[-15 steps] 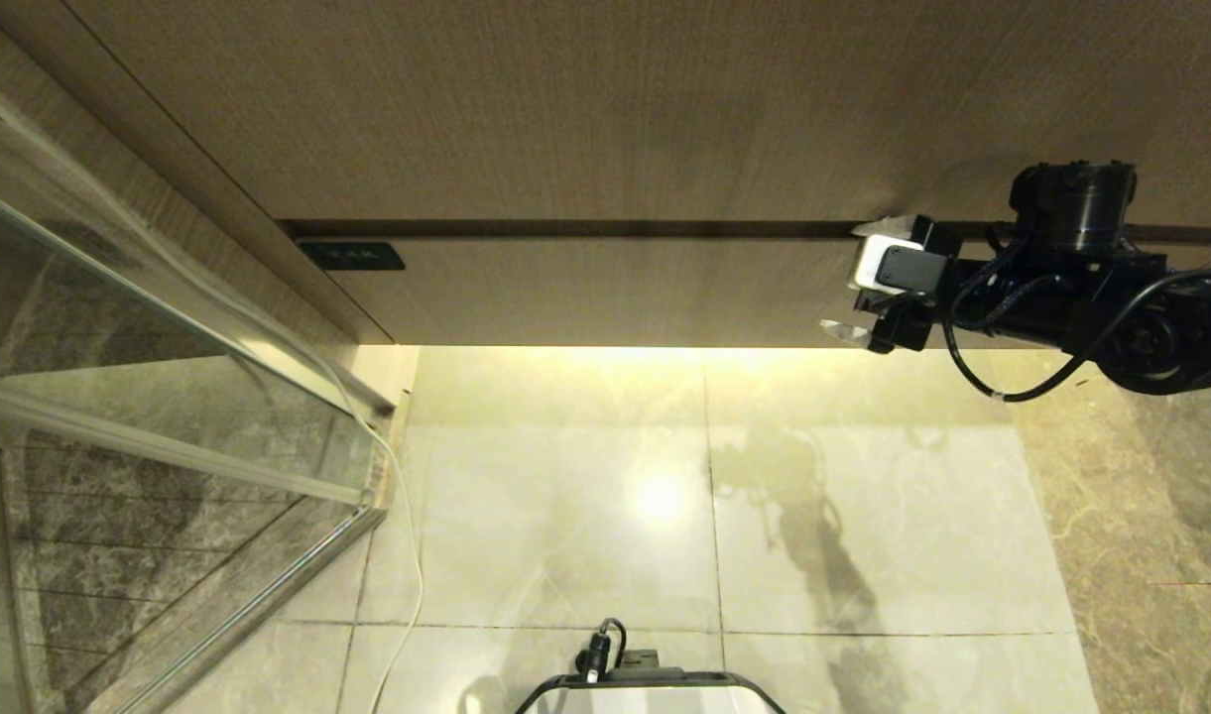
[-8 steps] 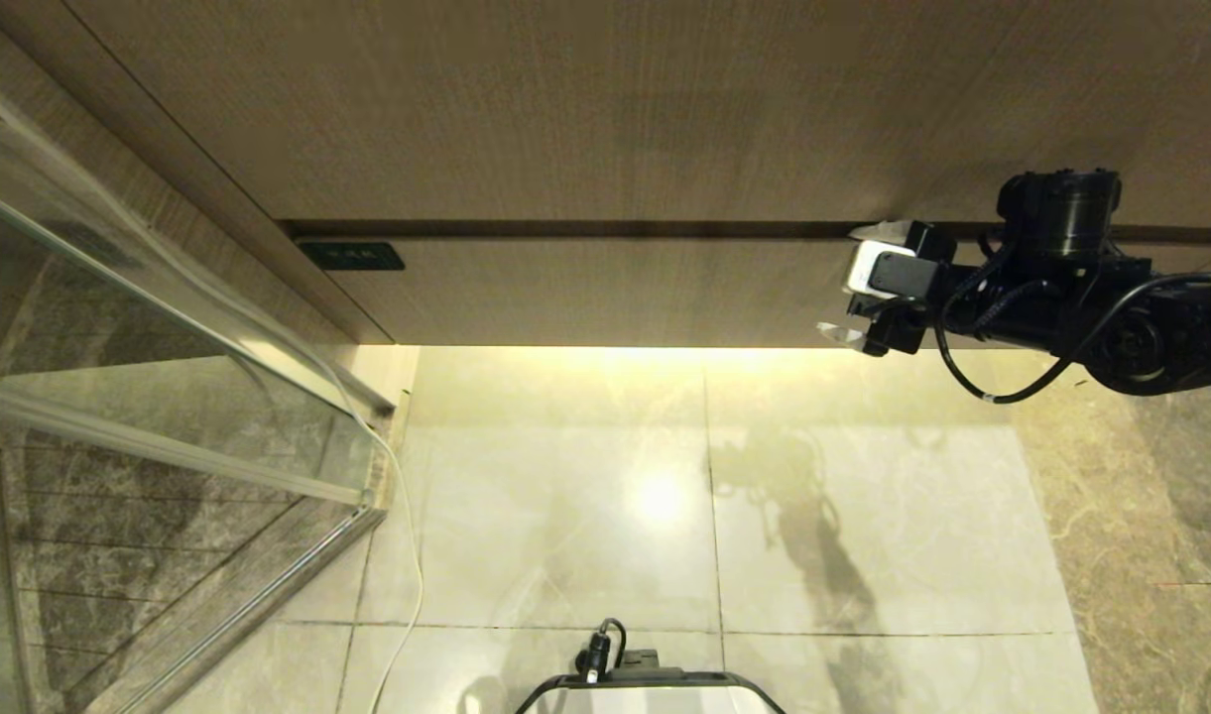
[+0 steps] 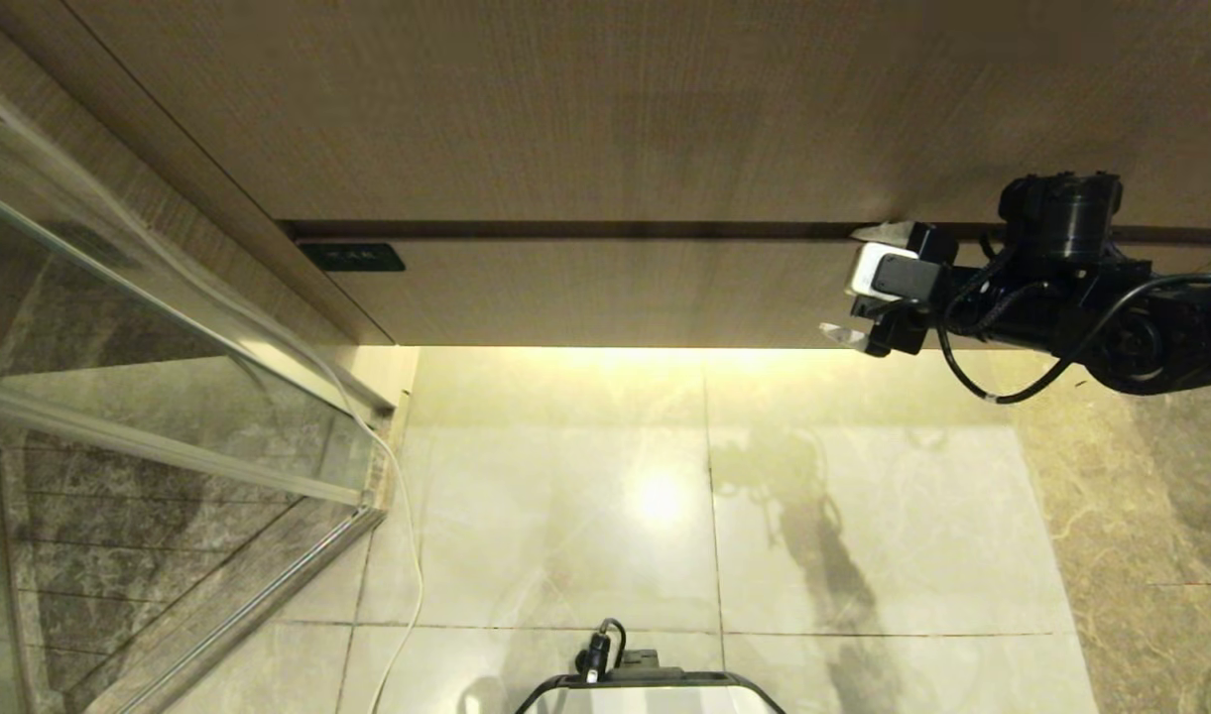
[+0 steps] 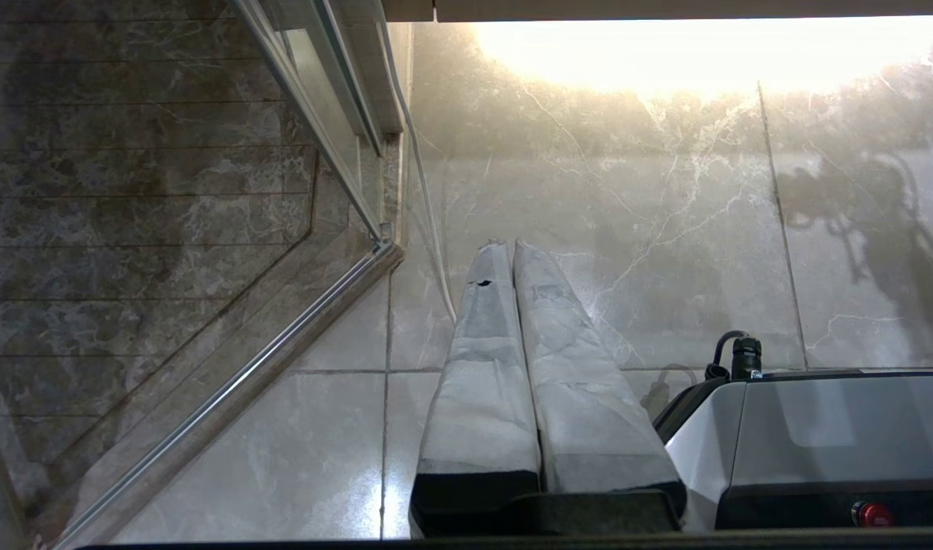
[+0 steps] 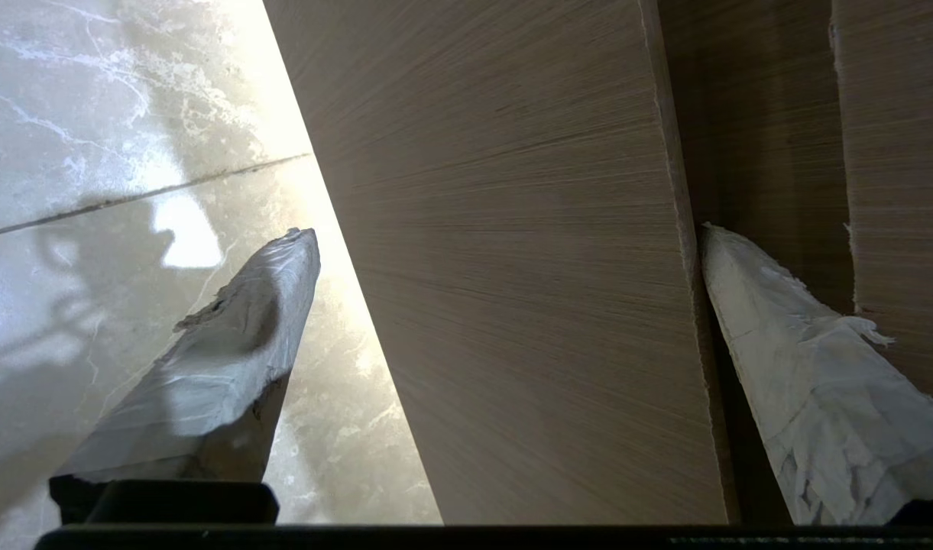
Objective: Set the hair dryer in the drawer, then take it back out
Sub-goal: Pull open the drawer
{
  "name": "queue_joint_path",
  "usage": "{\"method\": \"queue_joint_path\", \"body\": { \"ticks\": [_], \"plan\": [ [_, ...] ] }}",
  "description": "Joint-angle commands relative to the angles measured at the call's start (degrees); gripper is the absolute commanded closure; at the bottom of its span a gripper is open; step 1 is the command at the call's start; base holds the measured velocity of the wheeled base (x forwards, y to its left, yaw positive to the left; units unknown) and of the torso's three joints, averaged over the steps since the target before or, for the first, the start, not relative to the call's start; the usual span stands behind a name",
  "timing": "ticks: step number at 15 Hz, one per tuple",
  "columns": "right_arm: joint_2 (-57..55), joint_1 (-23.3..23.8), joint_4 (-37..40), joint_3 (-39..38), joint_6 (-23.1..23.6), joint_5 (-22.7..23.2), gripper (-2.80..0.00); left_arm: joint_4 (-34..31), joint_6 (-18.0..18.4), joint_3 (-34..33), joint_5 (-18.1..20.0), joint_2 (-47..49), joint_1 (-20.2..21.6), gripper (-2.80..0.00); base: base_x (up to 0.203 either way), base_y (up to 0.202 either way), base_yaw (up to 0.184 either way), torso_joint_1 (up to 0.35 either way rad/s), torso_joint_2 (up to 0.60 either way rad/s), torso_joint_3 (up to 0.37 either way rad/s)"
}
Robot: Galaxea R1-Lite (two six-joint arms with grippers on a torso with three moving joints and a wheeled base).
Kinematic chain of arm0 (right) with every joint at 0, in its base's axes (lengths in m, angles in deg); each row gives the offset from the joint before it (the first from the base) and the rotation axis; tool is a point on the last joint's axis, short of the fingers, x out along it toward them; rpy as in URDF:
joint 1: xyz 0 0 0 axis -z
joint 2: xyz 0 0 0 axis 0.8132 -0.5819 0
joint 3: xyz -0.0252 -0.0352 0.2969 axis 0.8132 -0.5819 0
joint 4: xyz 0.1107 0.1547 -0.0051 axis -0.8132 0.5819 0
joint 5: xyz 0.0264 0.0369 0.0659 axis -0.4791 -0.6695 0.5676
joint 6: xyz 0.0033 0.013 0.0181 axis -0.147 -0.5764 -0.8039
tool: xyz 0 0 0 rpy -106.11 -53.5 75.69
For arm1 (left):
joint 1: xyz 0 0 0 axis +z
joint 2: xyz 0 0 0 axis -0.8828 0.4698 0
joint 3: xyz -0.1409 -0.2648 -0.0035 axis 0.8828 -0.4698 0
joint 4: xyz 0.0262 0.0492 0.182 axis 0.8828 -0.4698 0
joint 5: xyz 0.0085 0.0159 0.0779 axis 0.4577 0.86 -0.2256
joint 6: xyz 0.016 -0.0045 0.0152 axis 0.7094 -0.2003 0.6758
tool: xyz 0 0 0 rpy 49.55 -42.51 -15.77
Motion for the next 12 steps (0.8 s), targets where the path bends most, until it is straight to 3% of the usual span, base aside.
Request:
{"method": "queue_joint_path", "body": {
  "ticks": [1,8,12],
  "plan": [
    [-0.19,0.31,0.54,-0.27,0.41,0.16,-2.8,0.0,0.0,-0.01,-0.01,0.0,-0.04,0.0,0.0,0.0,0.0,0.0,0.0,0.0],
    [2.77,2.73,15.56,-0.67,0.24,-0.01,-2.8,0.0,0.0,-0.08,-0.01,0.0,-0.04,0.0,0.0,0.0,0.0,0.0,0.0,0.0],
    [4.78,2.96,17.11,-2.94,-0.22,-0.36,-2.8,0.0,0.0,-0.08,-0.01,0.0,-0.03,0.0,0.0,0.0,0.0,0.0,0.0,0.0]
  ]
}}
